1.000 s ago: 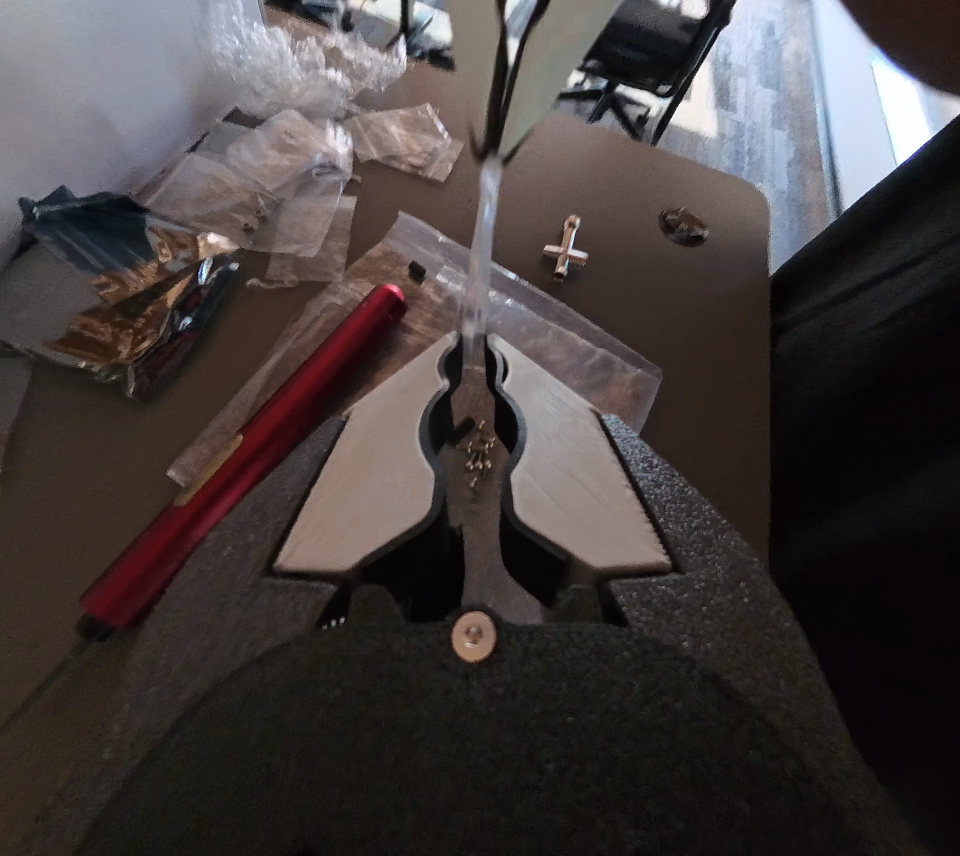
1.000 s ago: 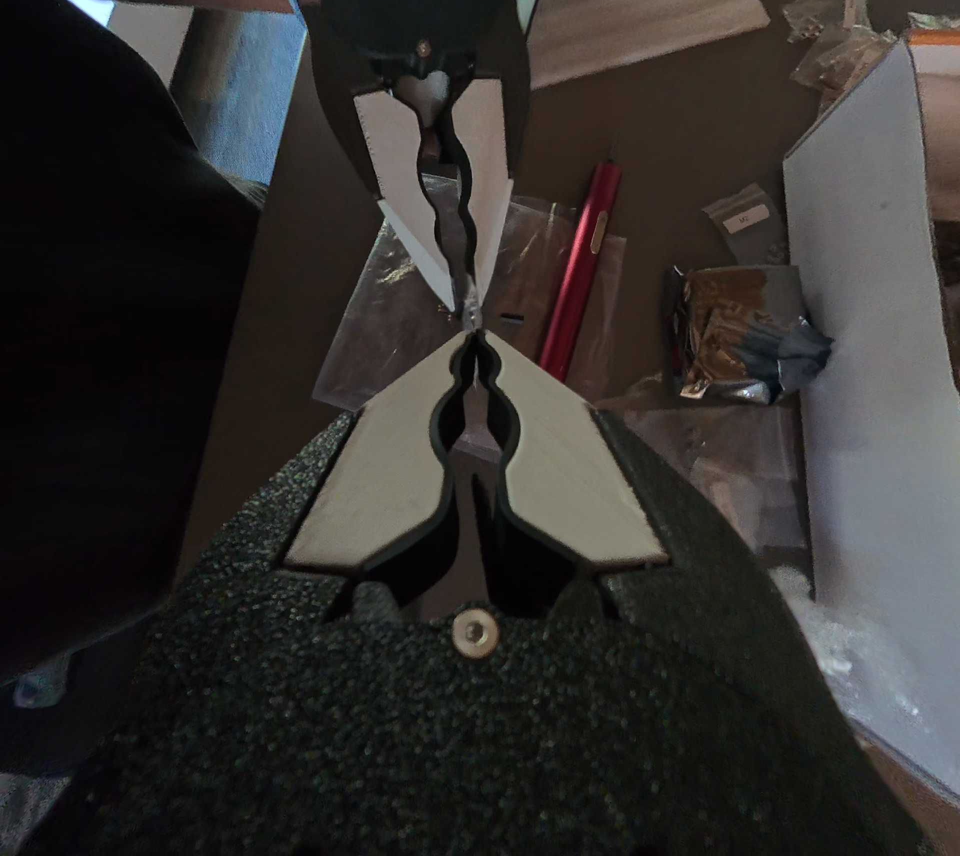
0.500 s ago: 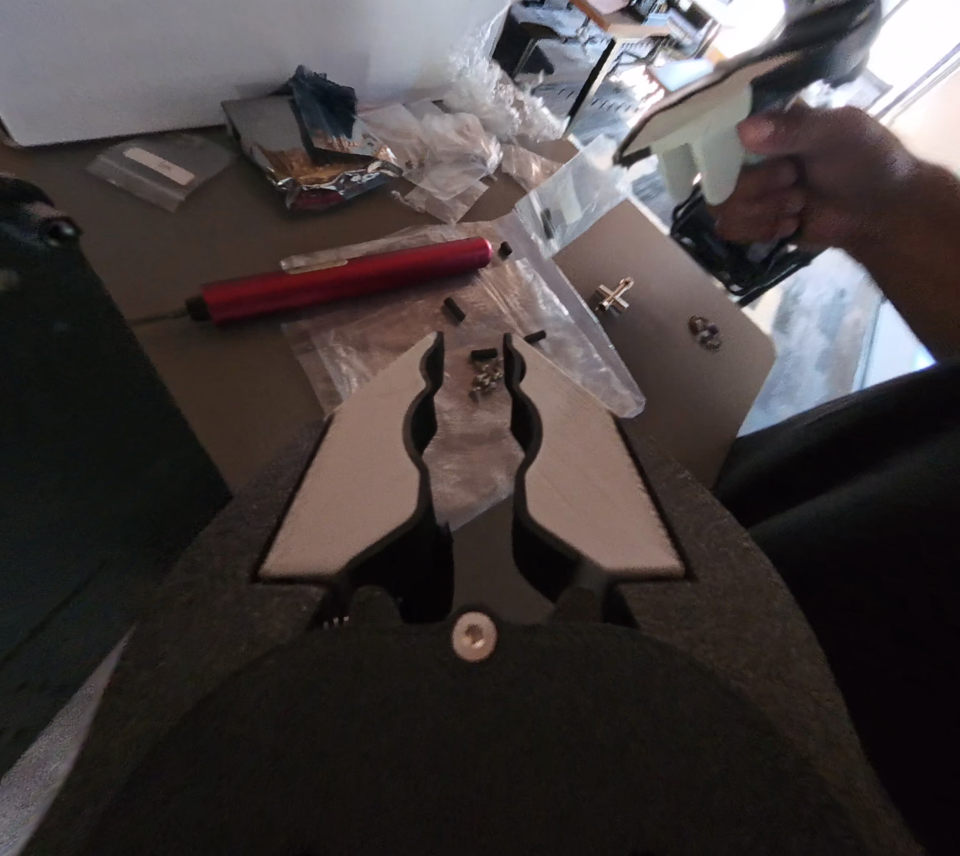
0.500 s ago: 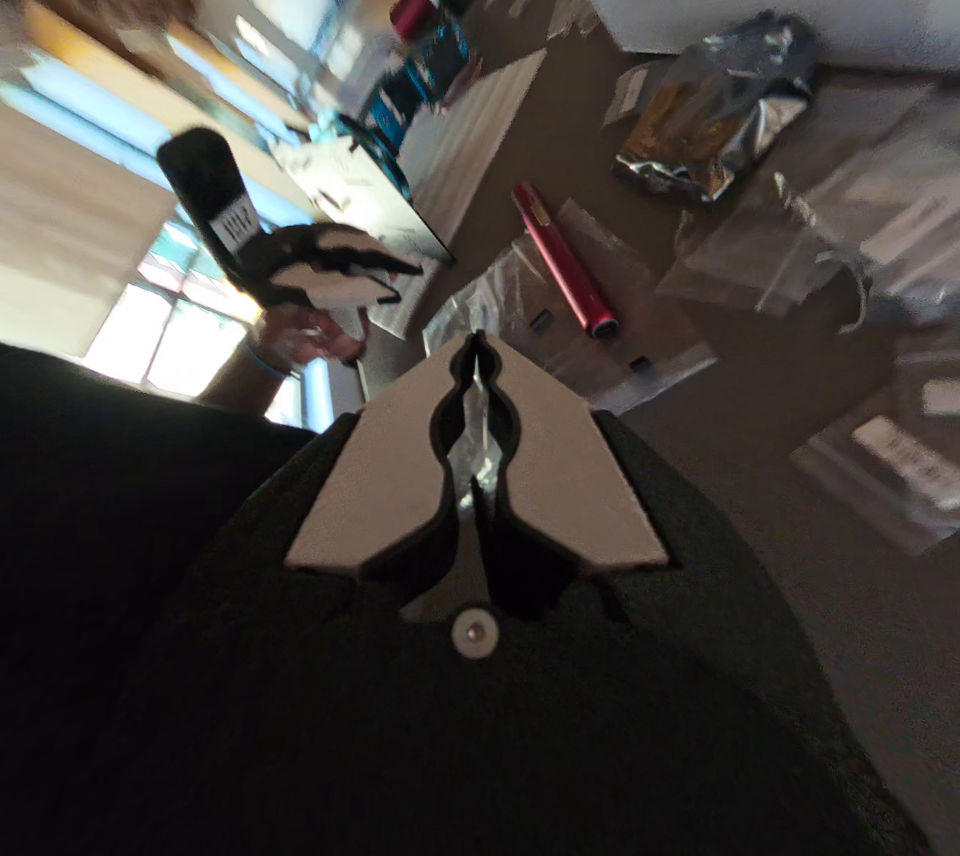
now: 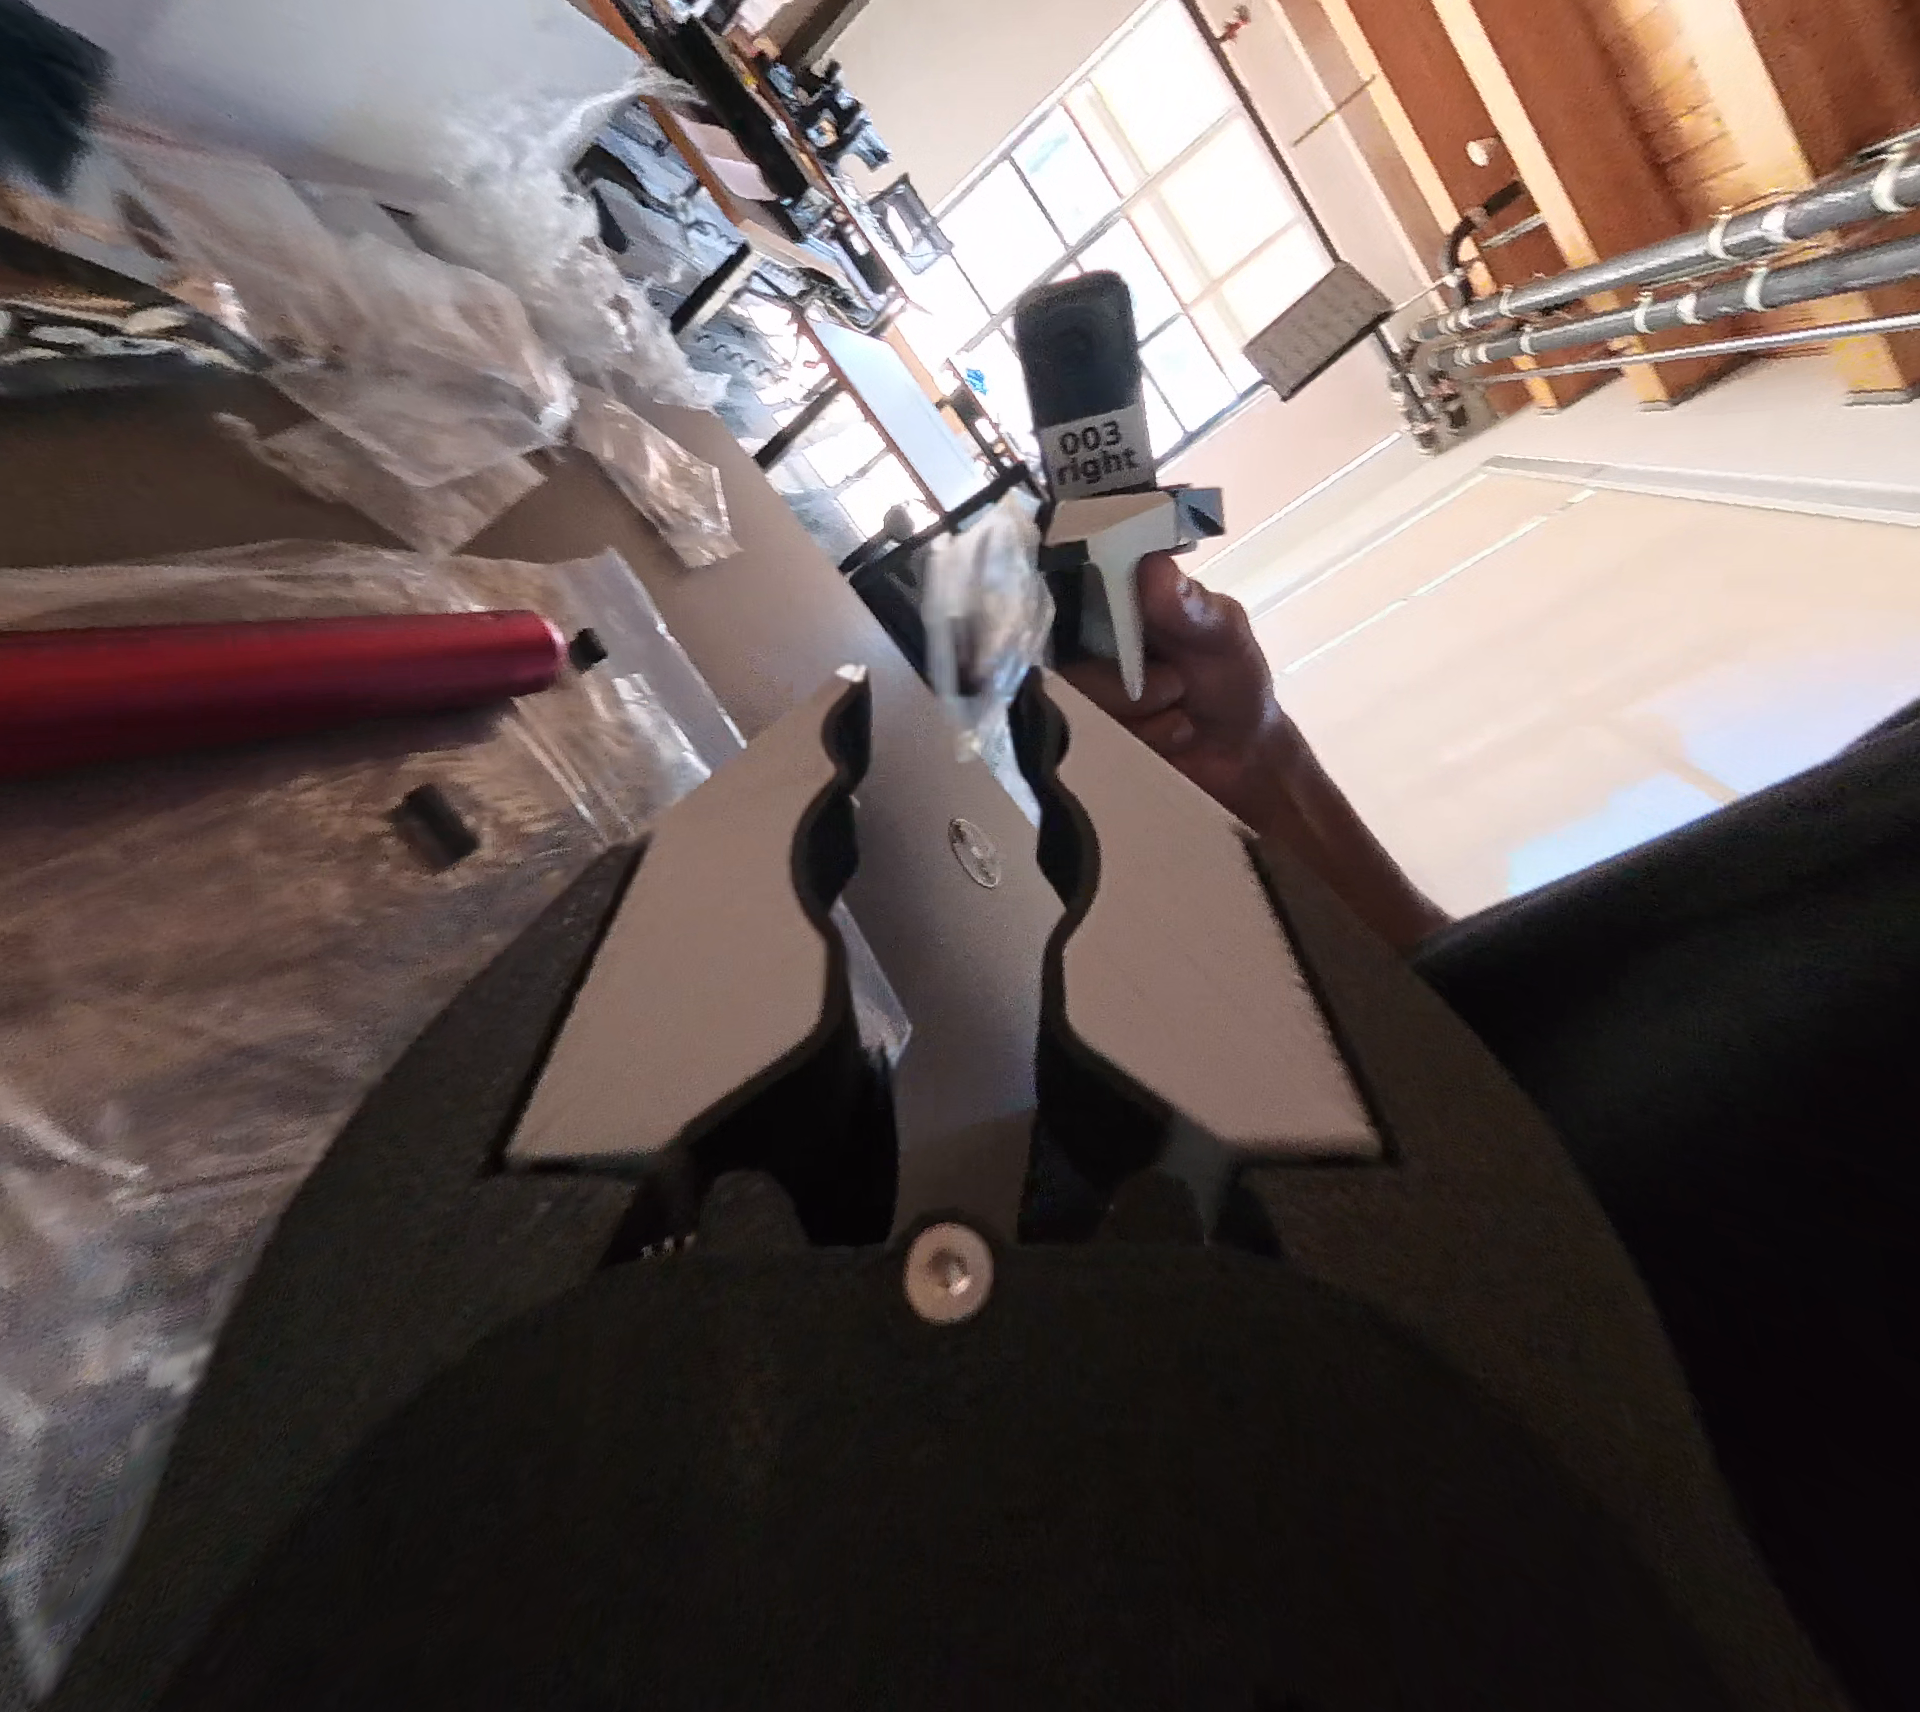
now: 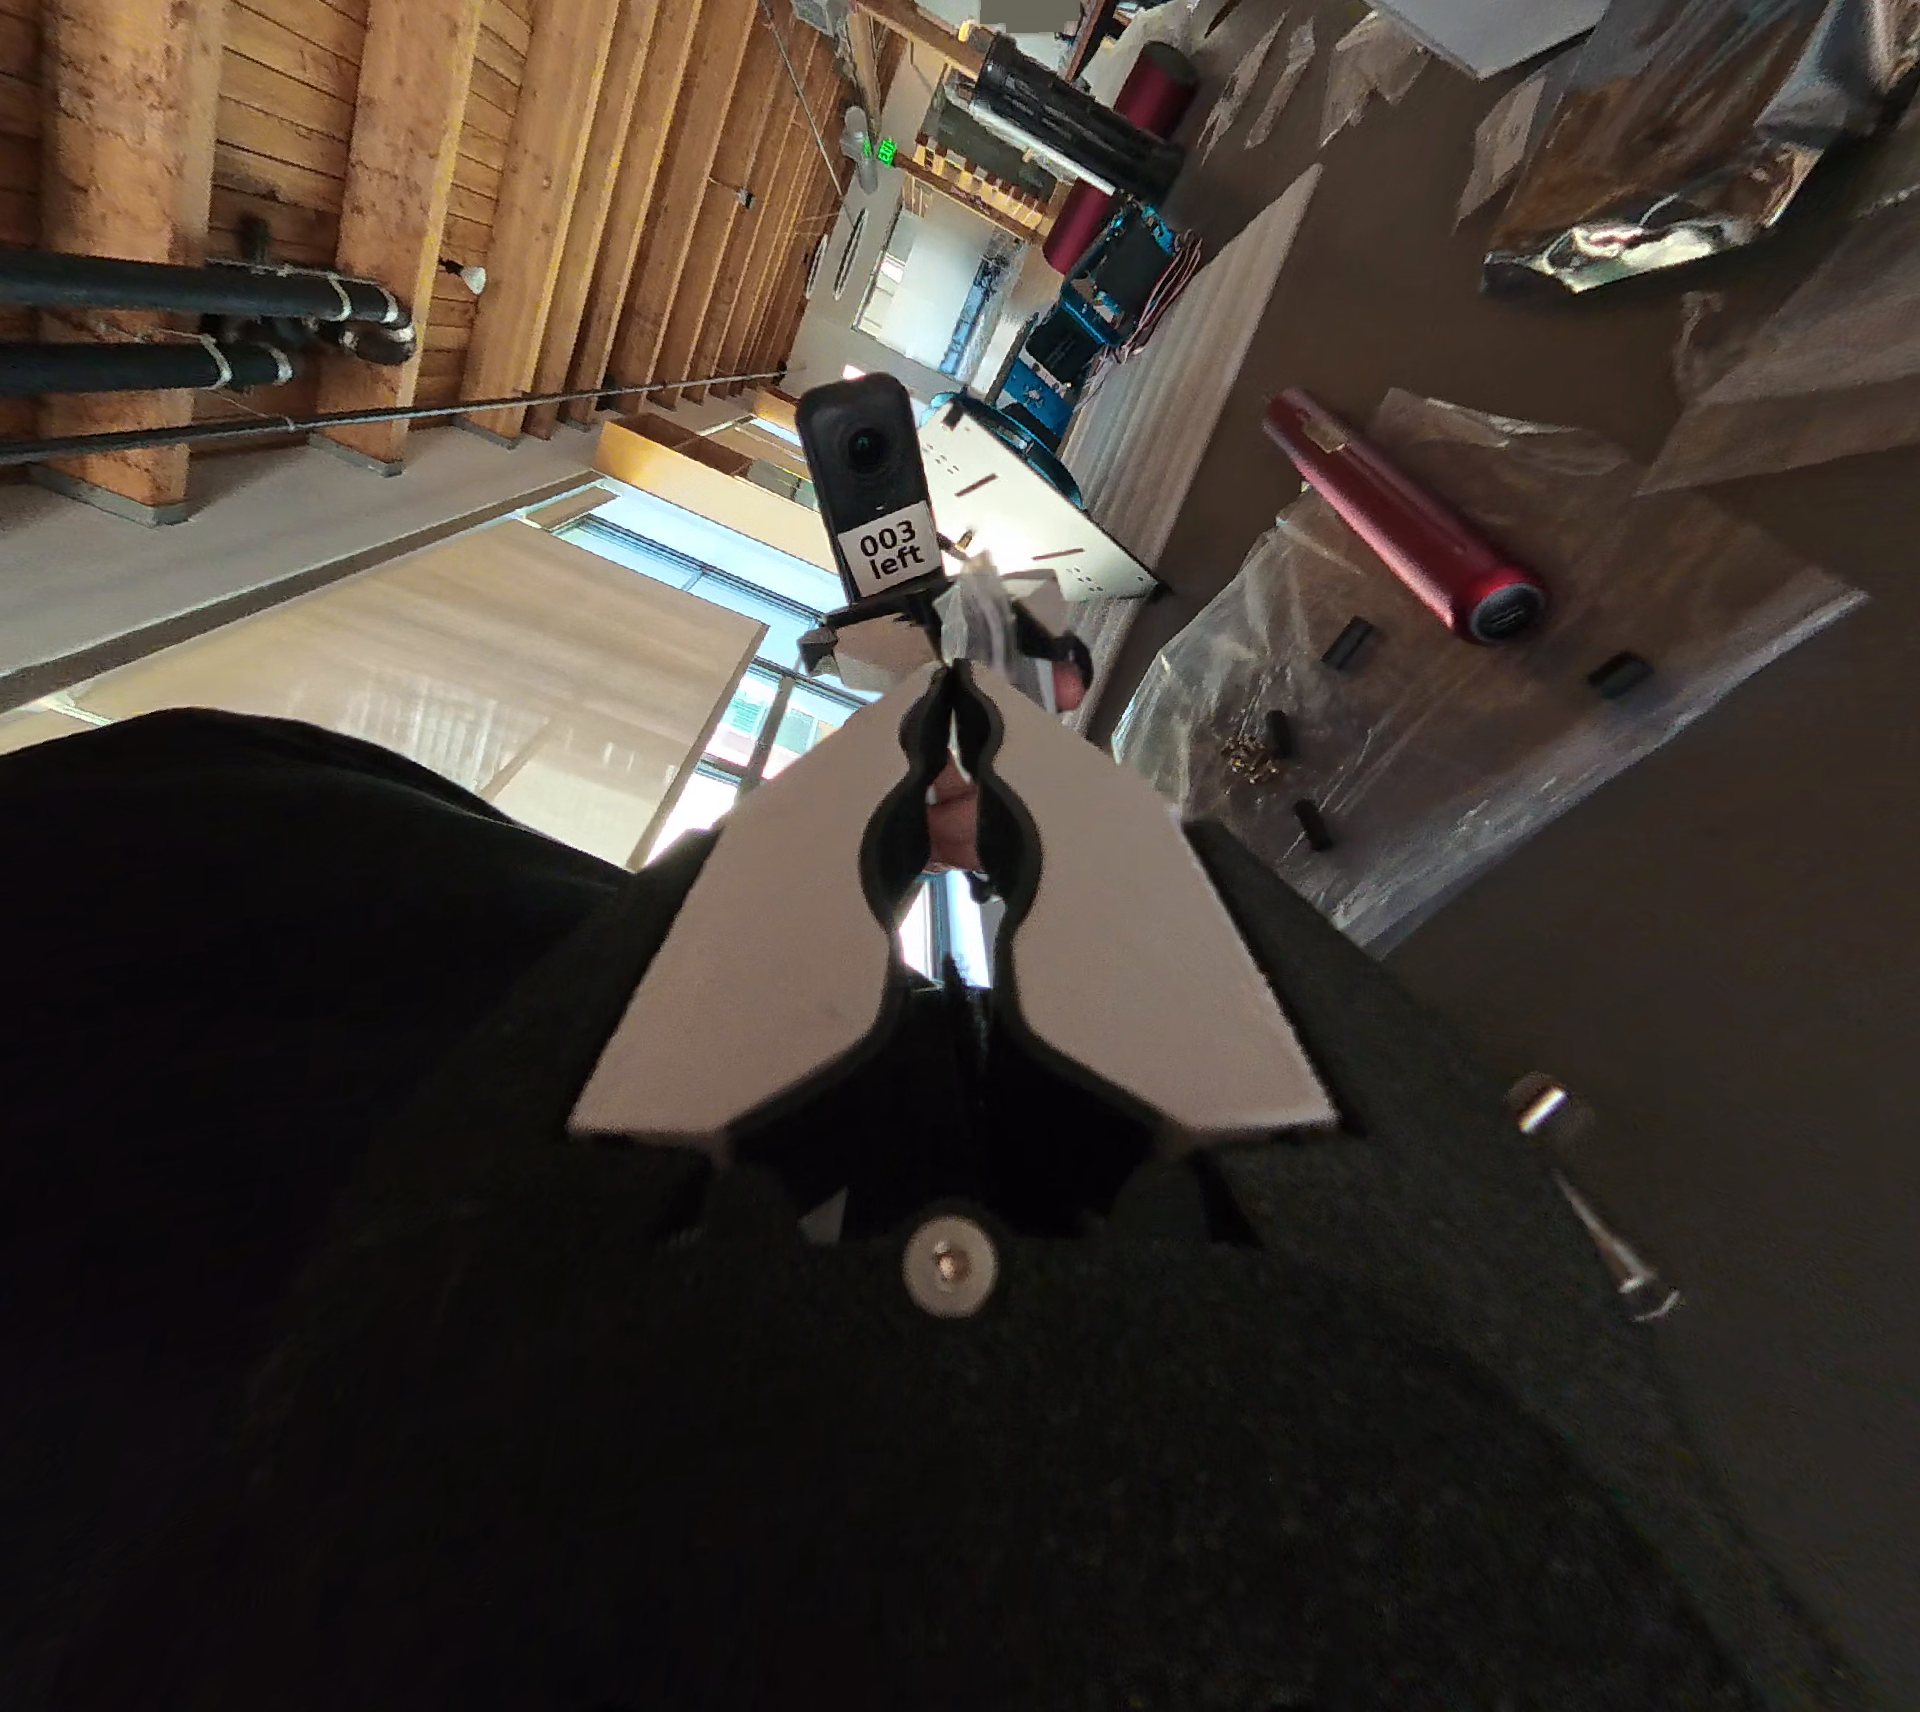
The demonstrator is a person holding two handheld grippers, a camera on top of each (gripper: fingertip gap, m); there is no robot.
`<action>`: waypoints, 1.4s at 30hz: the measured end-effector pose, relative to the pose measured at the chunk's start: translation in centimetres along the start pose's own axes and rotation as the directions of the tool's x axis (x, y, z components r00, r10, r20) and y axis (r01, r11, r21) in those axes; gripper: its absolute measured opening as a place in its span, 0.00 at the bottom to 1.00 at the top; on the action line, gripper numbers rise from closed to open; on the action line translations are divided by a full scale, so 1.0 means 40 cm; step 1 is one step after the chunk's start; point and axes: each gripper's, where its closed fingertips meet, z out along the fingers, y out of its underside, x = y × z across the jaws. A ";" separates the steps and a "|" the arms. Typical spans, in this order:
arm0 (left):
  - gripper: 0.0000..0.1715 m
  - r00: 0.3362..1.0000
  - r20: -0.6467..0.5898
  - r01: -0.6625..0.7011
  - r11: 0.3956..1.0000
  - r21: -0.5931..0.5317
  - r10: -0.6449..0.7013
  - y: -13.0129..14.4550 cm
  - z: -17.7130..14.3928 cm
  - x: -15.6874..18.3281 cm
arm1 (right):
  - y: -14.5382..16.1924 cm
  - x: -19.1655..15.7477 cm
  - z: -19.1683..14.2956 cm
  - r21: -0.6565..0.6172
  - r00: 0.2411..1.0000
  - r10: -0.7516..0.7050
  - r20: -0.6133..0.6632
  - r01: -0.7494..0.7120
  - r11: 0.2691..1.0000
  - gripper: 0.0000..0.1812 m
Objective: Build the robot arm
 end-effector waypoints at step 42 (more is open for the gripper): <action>0.02 0.966 0.001 -0.257 0.959 -0.121 0.259 0.014 -0.006 -0.019 | -0.011 0.031 0.012 -0.375 0.875 -0.413 -0.253 0.305 0.875 0.00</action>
